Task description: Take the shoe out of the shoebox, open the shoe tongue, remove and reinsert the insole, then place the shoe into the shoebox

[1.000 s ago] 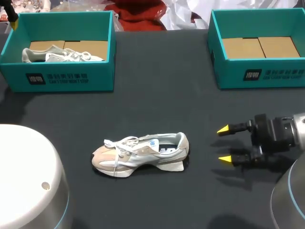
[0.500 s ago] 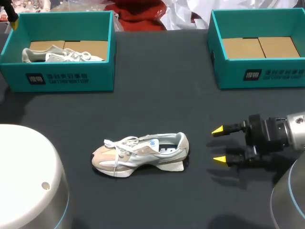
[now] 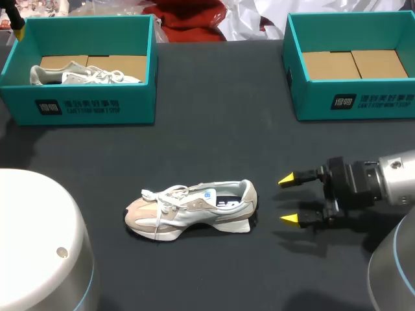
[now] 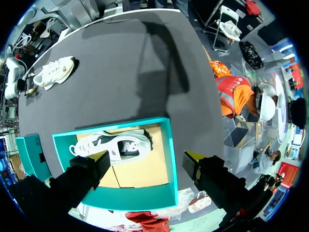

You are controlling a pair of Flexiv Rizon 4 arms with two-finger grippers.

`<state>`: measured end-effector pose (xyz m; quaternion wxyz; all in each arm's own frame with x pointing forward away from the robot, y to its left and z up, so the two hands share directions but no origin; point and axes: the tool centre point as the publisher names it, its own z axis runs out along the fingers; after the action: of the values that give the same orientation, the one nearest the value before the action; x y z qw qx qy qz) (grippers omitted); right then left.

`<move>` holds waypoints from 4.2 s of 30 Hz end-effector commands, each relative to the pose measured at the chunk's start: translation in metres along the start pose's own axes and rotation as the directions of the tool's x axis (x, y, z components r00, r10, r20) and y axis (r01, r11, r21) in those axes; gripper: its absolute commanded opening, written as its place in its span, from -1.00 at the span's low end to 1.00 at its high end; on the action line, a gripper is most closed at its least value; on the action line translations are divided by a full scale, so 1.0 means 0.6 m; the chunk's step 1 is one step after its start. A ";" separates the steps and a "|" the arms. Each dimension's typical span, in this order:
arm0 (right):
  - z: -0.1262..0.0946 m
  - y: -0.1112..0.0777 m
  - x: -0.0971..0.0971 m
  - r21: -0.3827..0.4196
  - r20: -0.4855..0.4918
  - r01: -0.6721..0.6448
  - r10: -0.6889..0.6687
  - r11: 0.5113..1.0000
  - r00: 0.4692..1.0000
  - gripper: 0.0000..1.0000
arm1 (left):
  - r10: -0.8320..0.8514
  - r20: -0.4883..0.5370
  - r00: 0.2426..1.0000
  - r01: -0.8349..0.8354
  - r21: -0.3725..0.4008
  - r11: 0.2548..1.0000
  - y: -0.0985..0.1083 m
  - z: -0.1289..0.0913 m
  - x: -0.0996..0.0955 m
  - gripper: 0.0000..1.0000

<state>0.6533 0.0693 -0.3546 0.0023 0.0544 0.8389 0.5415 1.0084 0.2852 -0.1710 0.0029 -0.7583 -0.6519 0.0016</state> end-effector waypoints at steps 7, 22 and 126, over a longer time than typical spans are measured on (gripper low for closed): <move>0.037 0.004 0.007 -0.015 0.002 0.011 -0.011 1.000 1.000 1.00 | 0.001 -0.002 1.000 -0.001 0.000 1.000 0.000 0.000 0.001 1.00; 0.037 0.004 0.007 -0.015 0.002 0.011 -0.011 1.000 1.000 1.00 | 0.001 -0.002 1.000 -0.001 0.000 1.000 0.000 0.000 0.001 1.00; 0.207 -0.006 -0.021 -0.053 -0.069 0.011 -0.014 0.999 0.998 1.00 | 0.001 -0.002 1.000 -0.001 0.000 1.000 0.000 0.000 0.001 1.00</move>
<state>0.6722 0.1739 -0.4074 -0.0218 0.0311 0.8238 0.5656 1.0084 0.2852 -0.1710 0.0029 -0.7583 -0.6519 0.0016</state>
